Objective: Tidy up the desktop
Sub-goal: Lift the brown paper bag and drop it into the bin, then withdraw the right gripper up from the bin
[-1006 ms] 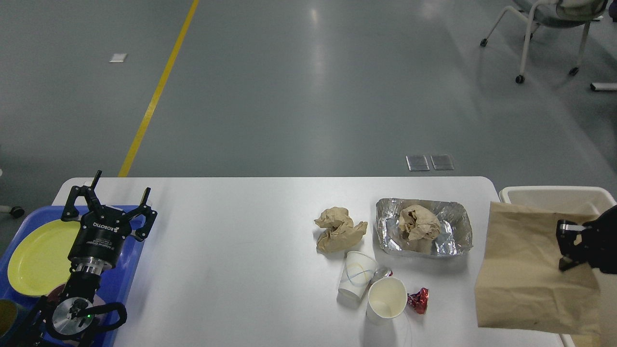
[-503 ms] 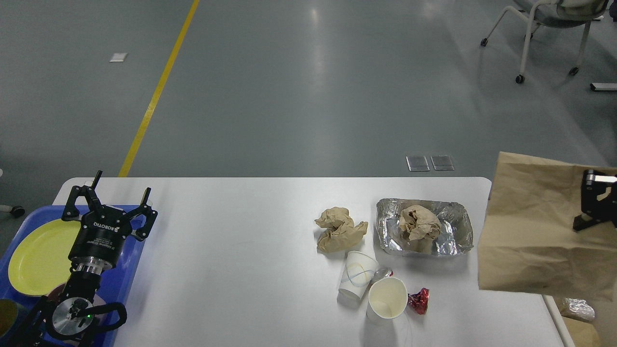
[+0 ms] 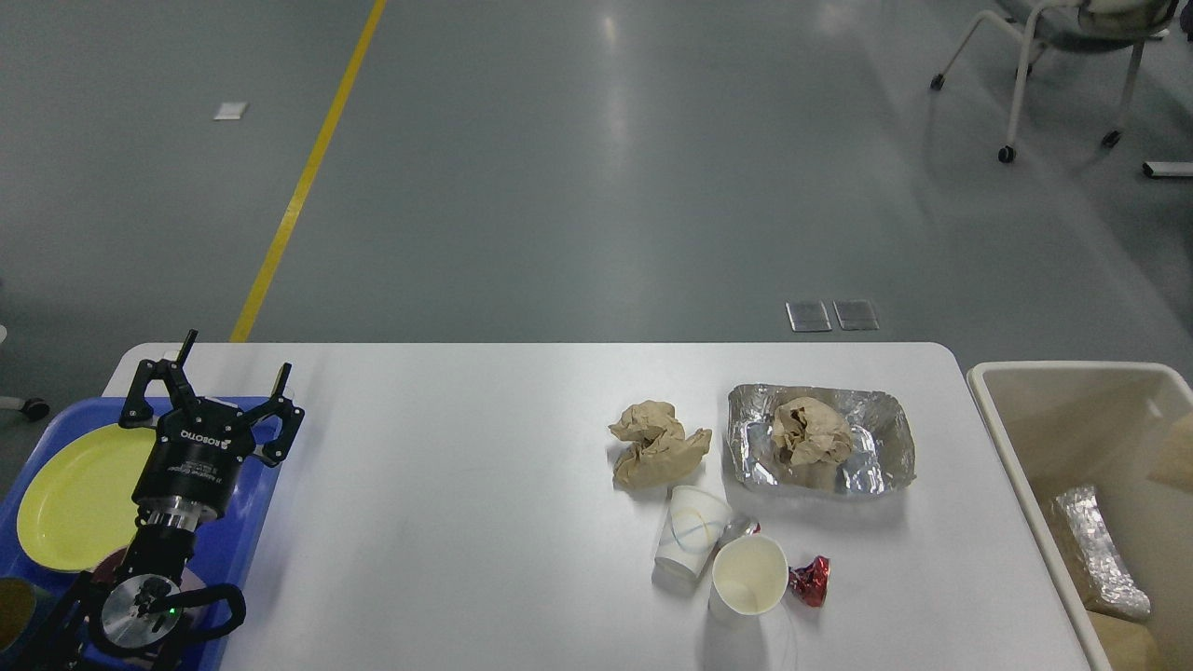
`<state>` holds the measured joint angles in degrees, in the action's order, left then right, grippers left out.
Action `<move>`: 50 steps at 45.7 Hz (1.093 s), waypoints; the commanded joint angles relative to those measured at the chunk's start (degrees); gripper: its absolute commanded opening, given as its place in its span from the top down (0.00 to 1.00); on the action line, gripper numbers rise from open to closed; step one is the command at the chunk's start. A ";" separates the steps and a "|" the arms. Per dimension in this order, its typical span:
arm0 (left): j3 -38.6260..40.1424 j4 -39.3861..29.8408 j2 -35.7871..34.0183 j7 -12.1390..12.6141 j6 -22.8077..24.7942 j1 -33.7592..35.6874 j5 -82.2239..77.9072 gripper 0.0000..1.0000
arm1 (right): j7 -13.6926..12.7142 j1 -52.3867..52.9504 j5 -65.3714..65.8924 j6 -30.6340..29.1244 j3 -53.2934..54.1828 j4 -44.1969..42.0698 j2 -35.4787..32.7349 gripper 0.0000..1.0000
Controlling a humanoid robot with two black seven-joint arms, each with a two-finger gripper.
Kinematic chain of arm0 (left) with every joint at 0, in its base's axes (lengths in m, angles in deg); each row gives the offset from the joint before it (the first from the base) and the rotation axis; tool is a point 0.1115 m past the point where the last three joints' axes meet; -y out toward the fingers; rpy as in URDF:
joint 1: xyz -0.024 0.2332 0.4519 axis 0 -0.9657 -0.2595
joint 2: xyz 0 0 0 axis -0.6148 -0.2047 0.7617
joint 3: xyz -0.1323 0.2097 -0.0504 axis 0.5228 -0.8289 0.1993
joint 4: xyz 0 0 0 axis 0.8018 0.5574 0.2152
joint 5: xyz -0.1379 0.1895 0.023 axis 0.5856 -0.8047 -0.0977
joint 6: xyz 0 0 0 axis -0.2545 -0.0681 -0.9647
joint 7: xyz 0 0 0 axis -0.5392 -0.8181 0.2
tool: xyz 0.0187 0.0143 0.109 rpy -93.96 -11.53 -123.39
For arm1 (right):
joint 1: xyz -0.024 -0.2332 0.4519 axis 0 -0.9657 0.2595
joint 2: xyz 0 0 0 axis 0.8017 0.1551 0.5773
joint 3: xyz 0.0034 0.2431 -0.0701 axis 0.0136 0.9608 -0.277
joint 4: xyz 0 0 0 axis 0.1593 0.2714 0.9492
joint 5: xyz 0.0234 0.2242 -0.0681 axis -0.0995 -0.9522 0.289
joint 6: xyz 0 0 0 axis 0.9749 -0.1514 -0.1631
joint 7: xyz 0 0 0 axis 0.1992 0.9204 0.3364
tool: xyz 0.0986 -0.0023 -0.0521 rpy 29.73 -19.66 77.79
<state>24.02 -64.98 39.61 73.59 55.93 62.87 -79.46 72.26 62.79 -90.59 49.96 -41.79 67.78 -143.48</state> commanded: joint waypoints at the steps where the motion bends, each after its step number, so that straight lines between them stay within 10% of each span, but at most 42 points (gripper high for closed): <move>1: 0.01 0.00 0.00 0.01 0.00 0.00 0.00 0.04 | 0.01 -19.66 -0.78 4.91 14.70 -10.29 0.29 1.00; 22: 0.01 0.00 0.00 0.01 0.00 0.00 0.00 0.04 | -1.39 -67.49 -10.79 16.86 38.72 -55.30 27.00 1.00; 50: 0.01 0.00 0.00 0.01 0.00 0.00 0.00 0.04 | -2.28 -74.09 -12.20 24.42 41.71 -55.84 34.48 1.00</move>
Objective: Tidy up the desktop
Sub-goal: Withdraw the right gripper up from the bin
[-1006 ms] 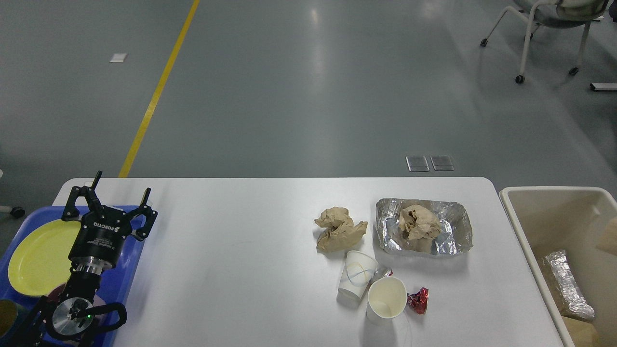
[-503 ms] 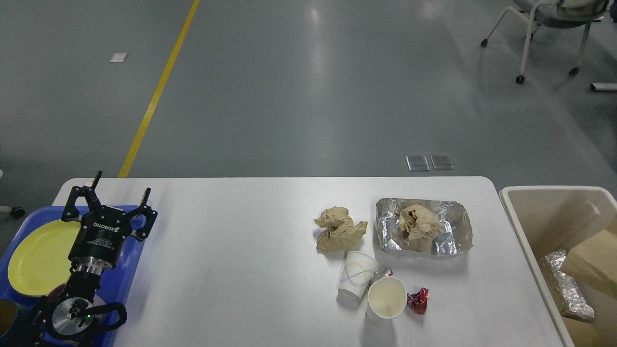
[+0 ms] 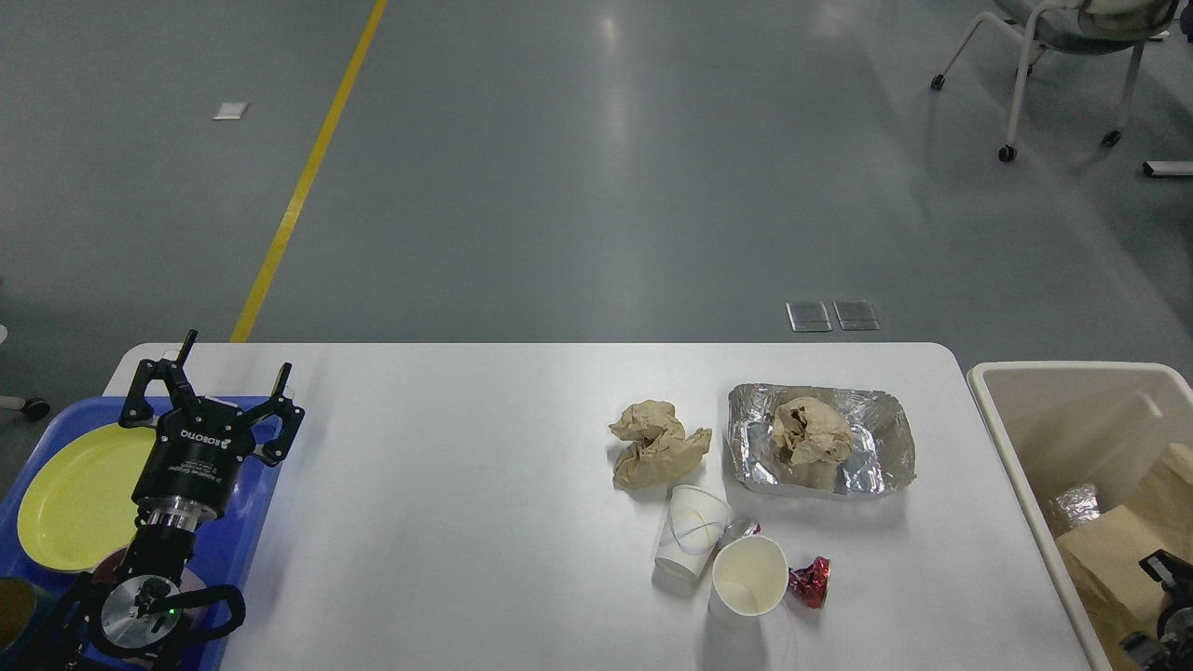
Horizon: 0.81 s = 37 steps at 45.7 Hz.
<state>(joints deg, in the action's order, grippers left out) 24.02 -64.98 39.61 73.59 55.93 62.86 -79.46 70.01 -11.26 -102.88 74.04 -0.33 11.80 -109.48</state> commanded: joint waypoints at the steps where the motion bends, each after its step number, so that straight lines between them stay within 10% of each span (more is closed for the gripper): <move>1: 0.00 0.00 0.00 0.00 0.00 0.01 0.00 0.04 | -0.03 -0.05 0.09 0.44 0.34 0.14 0.65 1.00; 3: 0.00 0.00 0.00 0.00 0.00 0.01 0.00 0.04 | -0.03 -0.05 0.09 1.05 0.35 0.05 0.83 0.91; 8: 0.00 0.00 0.00 0.00 0.00 0.01 0.00 0.04 | 0.15 0.13 0.09 3.78 0.17 0.05 0.74 0.00; 30: 0.00 0.00 0.00 0.00 0.00 0.01 0.00 0.04 | -0.11 4.69 0.44 2.55 -0.18 5.14 -1.10 0.00; 37: 0.00 0.00 0.00 0.00 0.00 0.01 0.00 0.04 | -7.39 12.86 1.84 -4.12 -1.85 15.59 -9.80 0.00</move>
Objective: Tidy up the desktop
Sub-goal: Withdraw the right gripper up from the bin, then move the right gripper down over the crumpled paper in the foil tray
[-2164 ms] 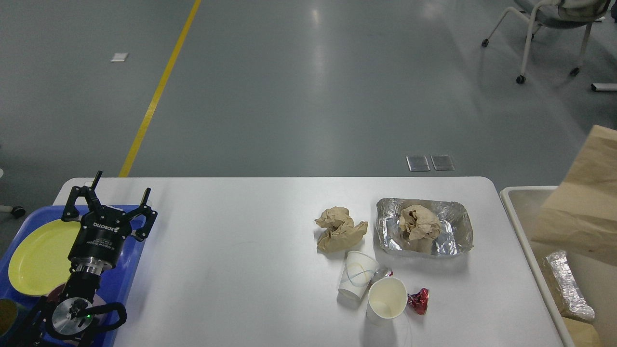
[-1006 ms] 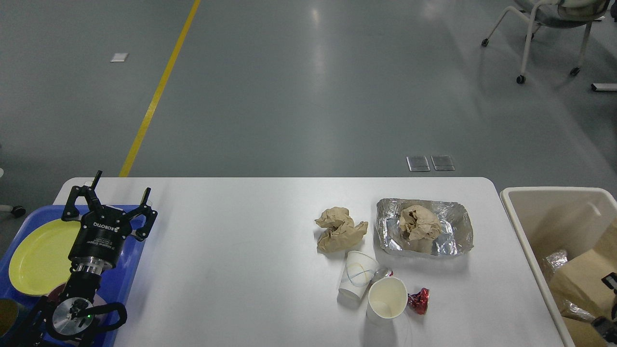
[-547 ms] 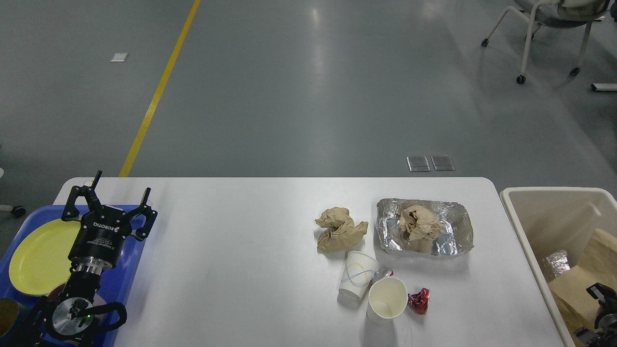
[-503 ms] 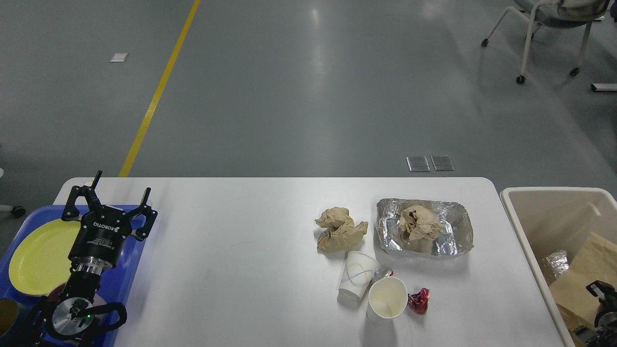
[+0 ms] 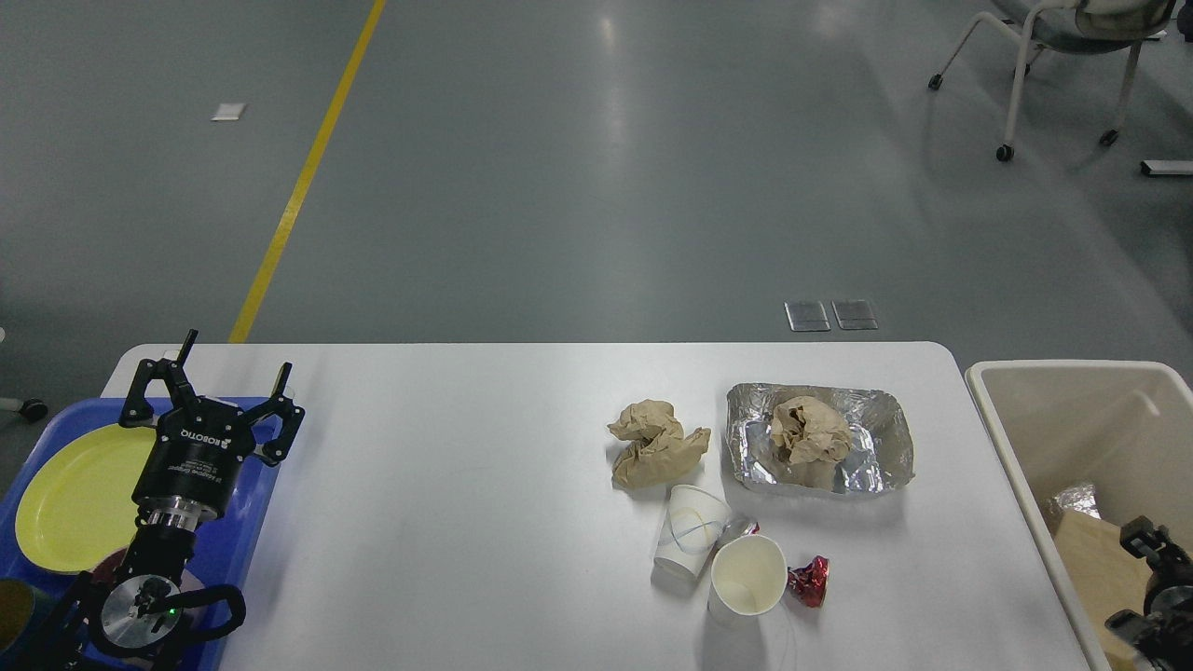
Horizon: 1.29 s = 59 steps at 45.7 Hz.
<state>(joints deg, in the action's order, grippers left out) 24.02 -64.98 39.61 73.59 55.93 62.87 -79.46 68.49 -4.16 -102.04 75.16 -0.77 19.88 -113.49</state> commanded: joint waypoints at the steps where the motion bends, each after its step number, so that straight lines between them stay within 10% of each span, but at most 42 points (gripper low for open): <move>1: 0.00 0.00 0.00 0.00 0.00 0.00 0.00 0.04 | -7.37 7.16 1.53 -7.08 -2.20 8.91 -6.57 0.00; 6: 0.00 0.00 0.00 0.00 0.00 0.00 0.00 0.04 | -11.60 18.32 6.53 -17.01 -8.70 15.42 -9.48 0.00; 31: 0.00 0.00 0.00 0.09 0.00 0.00 0.00 0.04 | -11.86 78.52 8.39 -62.29 -33.76 45.91 -2.98 0.00; 59: 0.00 0.00 0.00 0.00 0.00 -0.09 0.00 0.04 | -11.95 122.14 0.31 -65.99 -27.61 85.11 15.13 0.00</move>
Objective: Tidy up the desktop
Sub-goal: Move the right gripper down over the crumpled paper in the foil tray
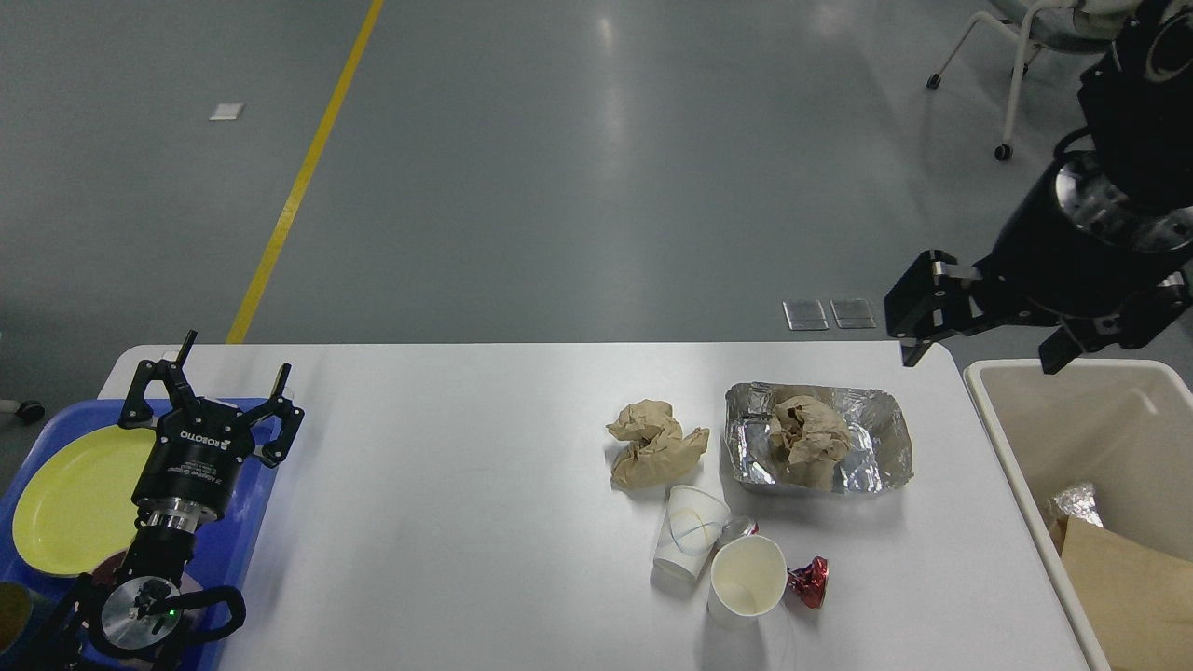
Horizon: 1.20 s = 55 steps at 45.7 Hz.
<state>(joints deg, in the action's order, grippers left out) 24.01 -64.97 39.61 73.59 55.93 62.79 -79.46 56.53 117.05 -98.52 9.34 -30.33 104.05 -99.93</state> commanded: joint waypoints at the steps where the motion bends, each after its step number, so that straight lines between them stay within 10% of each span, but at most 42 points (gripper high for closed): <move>1: 0.02 0.00 0.00 0.00 0.00 0.00 0.00 0.04 | 0.01 0.49 -3.30 0.10 2.04 0.94 1.65 0.00; 36: 0.02 0.00 0.00 0.09 0.00 0.08 0.00 0.04 | 0.01 -8.12 -2.95 6.33 4.41 -1.23 2.09 0.00; 55: 0.02 0.00 0.00 0.00 0.00 0.00 0.00 0.04 | 0.10 -38.08 -1.81 12.40 3.53 -22.75 2.01 0.00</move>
<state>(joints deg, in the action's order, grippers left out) 24.02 -64.97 39.61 73.63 55.93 62.87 -79.46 56.62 88.84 -100.57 21.64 -26.45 89.50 -97.88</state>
